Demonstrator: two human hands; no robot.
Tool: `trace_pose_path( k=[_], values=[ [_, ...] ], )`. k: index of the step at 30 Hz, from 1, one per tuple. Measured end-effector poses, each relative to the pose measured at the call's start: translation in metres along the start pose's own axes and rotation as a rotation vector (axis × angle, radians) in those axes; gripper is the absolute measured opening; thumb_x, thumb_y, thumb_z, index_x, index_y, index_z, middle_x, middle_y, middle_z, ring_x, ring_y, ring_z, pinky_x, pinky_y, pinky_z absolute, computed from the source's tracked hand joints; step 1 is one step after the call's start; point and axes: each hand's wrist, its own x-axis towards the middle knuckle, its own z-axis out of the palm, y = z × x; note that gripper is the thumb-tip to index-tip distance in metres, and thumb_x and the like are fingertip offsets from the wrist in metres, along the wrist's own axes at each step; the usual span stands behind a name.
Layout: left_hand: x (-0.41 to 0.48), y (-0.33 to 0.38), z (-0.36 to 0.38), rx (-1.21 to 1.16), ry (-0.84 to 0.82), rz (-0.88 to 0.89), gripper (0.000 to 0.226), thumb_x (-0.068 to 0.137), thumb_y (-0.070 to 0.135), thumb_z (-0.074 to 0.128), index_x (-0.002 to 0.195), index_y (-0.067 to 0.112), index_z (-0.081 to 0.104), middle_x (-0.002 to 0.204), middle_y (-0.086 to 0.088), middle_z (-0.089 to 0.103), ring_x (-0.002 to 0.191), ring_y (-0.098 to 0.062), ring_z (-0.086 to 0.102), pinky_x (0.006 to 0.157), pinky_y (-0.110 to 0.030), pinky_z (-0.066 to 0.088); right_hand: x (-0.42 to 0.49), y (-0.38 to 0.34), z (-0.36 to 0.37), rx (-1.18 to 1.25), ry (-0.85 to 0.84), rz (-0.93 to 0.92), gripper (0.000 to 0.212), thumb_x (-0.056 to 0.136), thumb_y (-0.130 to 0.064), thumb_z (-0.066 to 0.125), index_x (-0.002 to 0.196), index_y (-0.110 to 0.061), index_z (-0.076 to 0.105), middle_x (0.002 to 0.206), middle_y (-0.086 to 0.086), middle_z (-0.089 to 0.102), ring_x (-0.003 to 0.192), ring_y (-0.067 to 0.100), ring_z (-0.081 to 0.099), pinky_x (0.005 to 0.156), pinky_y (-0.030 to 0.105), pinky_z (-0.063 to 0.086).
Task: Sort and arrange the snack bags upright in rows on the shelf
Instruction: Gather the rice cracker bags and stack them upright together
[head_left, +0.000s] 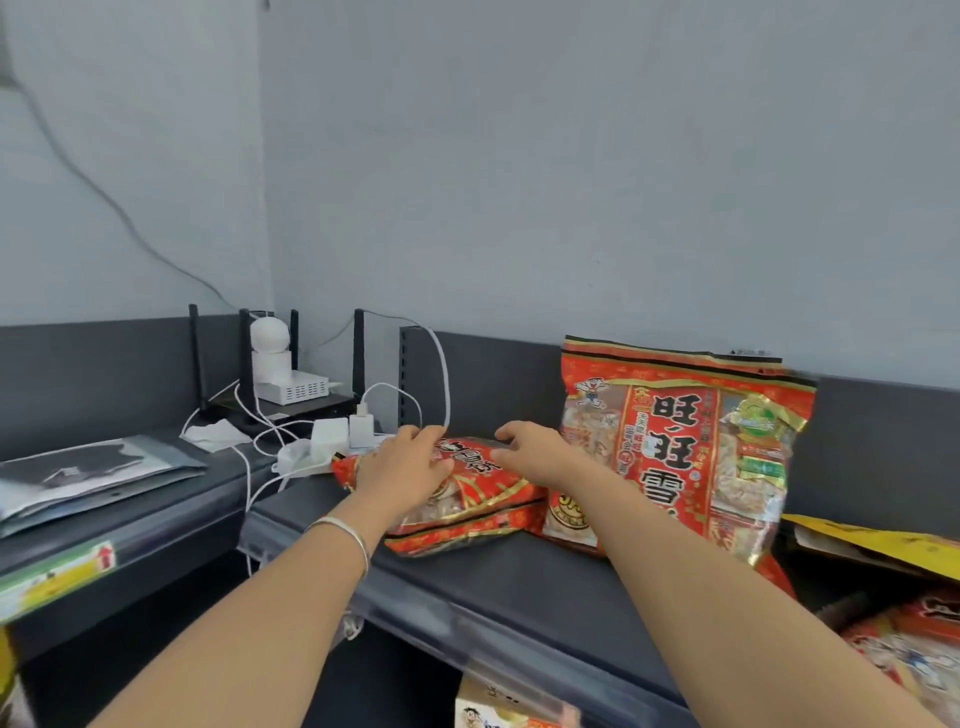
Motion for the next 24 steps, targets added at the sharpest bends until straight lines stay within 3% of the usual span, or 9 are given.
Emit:
trace_pose_path(
  k=[4,12,16,19,24],
  values=[
    [0.02,-0.029,0.003,-0.102,-0.113,-0.119,0.057,0.094,0.051,0.04,0.145,0.029,0.027,0.148,-0.008,0.032,0.131,-0.029,0.04,0.102,-0.045,0.039,0.031,-0.008,0.018,-0.052,-0.013,0.074,0.052,0.097,-0.027,0.049,0.144,-0.007,0.038,0.146,0.012,0.043,0.132,0.027,0.042,0.104,0.033,0.036],
    [0.059,-0.036,0.022,-0.078,-0.07,0.005,0.049,0.094,0.052,0.037,0.139,0.033,0.037,0.144,-0.003,0.04,0.13,-0.026,0.042,0.106,-0.052,0.032,0.08,-0.005,0.045,-0.169,-0.002,0.286,0.054,0.096,-0.047,0.044,0.137,-0.011,0.044,0.138,0.014,0.048,0.122,0.032,0.049,0.101,0.045,0.043],
    [0.063,-0.05,0.033,-0.055,-0.124,-0.049,0.051,0.093,0.059,0.03,0.138,0.034,0.037,0.142,-0.002,0.044,0.127,-0.027,0.043,0.102,-0.049,0.033,0.093,-0.002,0.047,-0.167,-0.048,0.456,0.064,0.095,-0.059,0.034,0.137,-0.012,0.044,0.136,0.013,0.051,0.122,0.033,0.049,0.104,0.051,0.038],
    [0.057,-0.053,0.042,-0.036,-0.055,-0.107,0.051,0.092,0.059,0.025,0.133,0.036,0.041,0.138,-0.001,0.048,0.126,-0.027,0.042,0.1,-0.051,0.027,0.101,-0.005,0.053,-0.113,-0.092,0.543,0.071,0.091,-0.066,0.03,0.138,-0.015,0.045,0.135,0.011,0.053,0.122,0.033,0.05,0.105,0.049,0.037],
    [0.049,-0.052,0.046,-0.097,0.082,-0.097,0.048,0.092,0.059,0.026,0.131,0.036,0.044,0.137,0.002,0.048,0.126,-0.023,0.041,0.103,-0.051,0.023,0.102,-0.011,0.054,-0.117,0.116,0.613,0.048,0.094,-0.053,0.043,0.122,-0.016,0.053,0.123,0.008,0.058,0.116,0.033,0.052,0.103,0.05,0.033]
  ],
)
